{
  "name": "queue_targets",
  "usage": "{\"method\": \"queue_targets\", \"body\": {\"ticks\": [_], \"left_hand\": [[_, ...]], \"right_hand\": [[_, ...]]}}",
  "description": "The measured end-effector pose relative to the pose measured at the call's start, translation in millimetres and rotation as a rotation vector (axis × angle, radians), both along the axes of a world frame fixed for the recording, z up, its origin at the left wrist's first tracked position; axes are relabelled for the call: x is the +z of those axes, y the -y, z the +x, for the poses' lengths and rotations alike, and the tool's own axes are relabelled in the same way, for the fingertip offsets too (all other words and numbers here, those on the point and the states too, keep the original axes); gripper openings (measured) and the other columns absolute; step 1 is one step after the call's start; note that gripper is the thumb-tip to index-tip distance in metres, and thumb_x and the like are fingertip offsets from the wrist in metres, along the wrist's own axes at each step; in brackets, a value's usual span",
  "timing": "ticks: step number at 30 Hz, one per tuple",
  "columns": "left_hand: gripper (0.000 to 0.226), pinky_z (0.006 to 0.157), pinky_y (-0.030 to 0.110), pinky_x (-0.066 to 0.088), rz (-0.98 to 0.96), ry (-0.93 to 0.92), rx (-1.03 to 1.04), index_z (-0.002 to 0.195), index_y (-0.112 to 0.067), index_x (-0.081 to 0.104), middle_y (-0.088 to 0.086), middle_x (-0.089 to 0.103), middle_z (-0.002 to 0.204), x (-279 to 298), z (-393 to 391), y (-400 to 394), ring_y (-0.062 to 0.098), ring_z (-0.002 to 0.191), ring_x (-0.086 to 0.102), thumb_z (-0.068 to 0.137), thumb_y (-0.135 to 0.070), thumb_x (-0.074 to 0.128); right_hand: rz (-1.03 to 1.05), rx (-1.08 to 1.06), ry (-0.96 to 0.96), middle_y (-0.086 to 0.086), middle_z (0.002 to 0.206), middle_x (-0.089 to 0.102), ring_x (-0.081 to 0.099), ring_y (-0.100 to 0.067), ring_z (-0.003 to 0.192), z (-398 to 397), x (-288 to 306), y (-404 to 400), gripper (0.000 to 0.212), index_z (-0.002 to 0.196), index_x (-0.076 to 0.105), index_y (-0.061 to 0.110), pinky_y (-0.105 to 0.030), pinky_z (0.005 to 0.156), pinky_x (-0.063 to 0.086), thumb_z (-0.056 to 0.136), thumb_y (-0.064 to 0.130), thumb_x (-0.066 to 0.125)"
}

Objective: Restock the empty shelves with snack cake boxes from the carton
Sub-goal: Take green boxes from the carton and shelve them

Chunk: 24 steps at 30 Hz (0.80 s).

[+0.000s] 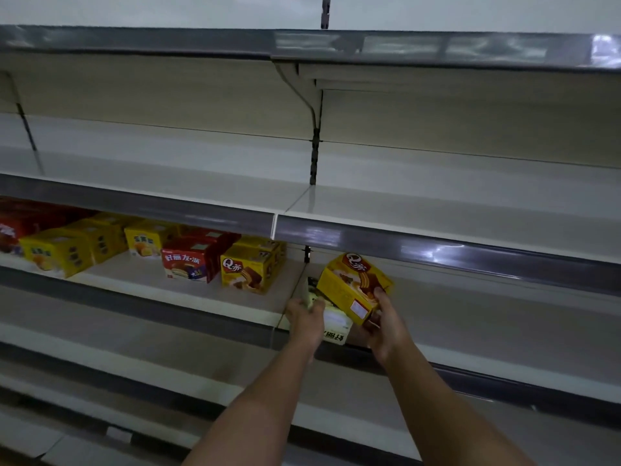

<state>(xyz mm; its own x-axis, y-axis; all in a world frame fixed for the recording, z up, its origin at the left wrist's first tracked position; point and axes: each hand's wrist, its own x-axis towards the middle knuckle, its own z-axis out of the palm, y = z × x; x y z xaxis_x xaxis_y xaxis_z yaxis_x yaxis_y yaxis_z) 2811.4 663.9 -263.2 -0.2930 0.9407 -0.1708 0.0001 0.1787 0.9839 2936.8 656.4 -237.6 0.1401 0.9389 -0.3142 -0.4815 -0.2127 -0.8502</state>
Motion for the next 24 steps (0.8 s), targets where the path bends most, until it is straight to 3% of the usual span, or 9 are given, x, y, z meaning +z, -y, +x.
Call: {"method": "queue_targets", "body": {"ticks": [4,7,9,12,16,18,20,24], "left_hand": [[0.043,0.095,0.04,0.046,-0.041,-0.149,-0.095,0.129,-0.005,0.037,0.017,0.051,0.127,0,-13,-16,0.032,0.112,0.053,0.098,-0.034,0.047],[0.033,0.094,0.036,0.045,-0.02,-0.163,-0.177,0.126,-0.007,0.05,0.014,0.057,0.121,1,-32,-24,0.03,0.108,0.054,0.1,-0.025,0.042],[0.032,0.094,0.038,0.043,0.001,-0.013,-0.099,0.124,-0.008,0.054,0.014,0.057,0.12,6,-49,-26,0.031,0.109,0.054,0.1,-0.021,0.038],[0.027,0.092,0.04,0.045,0.095,0.145,0.154,0.115,-0.013,0.057,0.013,0.059,0.113,17,-80,-23,0.029,0.098,0.056,0.099,-0.022,0.038],[0.032,0.072,0.029,0.038,0.173,0.15,0.246,0.075,-0.019,0.056,0.006,0.06,0.084,30,-128,-11,0.02,0.074,0.051,0.099,-0.032,0.038],[0.031,0.07,0.027,0.035,0.19,0.071,0.192,0.082,-0.017,0.058,-0.002,0.057,0.078,32,-148,-4,0.015,0.072,0.051,0.099,-0.036,0.042],[0.025,0.07,0.026,0.036,0.203,-0.052,0.142,0.1,-0.015,0.063,0.0,0.062,0.091,26,-170,-5,0.016,0.082,0.054,0.096,-0.036,0.05],[0.01,0.061,0.024,0.035,0.201,-0.228,0.057,0.1,-0.019,0.06,-0.003,0.062,0.091,16,-211,-13,0.013,0.079,0.054,0.09,-0.019,0.061]], "right_hand": [[0.029,-0.099,0.147,-0.015,0.104,0.066,0.064,-0.028,0.094,-12,3,-9,0.036,0.109,0.058,0.004,-0.041,0.08,0.055,0.087,0.032,0.066],[0.051,-0.193,0.324,-0.015,0.105,0.062,0.062,-0.03,0.098,-33,10,-13,0.034,0.095,0.051,0.012,-0.049,0.091,0.051,0.08,0.032,0.073],[0.068,-0.208,0.461,-0.013,0.102,0.06,0.06,-0.029,0.096,-52,18,-14,0.033,0.089,0.047,0.014,-0.049,0.092,0.05,0.08,0.035,0.071],[0.07,-0.202,0.559,-0.011,0.1,0.058,0.058,-0.028,0.094,-84,31,-12,0.039,0.098,0.047,0.01,-0.044,0.09,0.049,0.083,0.039,0.068],[0.056,-0.183,0.592,-0.008,0.104,0.058,0.058,-0.028,0.1,-135,24,-13,0.046,0.109,0.05,0.007,-0.042,0.093,0.048,0.083,0.04,0.068],[0.064,-0.156,0.58,-0.005,0.103,0.059,0.059,-0.026,0.099,-159,18,-13,0.044,0.11,0.051,0.01,-0.04,0.092,0.048,0.083,0.04,0.069],[0.073,-0.118,0.577,-0.003,0.103,0.062,0.061,-0.024,0.096,-181,13,-15,0.037,0.104,0.051,0.015,-0.04,0.091,0.049,0.082,0.039,0.069],[0.086,-0.041,0.697,-0.002,0.104,0.063,0.06,-0.023,0.099,-211,7,-18,0.033,0.113,0.055,0.016,-0.038,0.091,0.048,0.085,0.031,0.067]]}}
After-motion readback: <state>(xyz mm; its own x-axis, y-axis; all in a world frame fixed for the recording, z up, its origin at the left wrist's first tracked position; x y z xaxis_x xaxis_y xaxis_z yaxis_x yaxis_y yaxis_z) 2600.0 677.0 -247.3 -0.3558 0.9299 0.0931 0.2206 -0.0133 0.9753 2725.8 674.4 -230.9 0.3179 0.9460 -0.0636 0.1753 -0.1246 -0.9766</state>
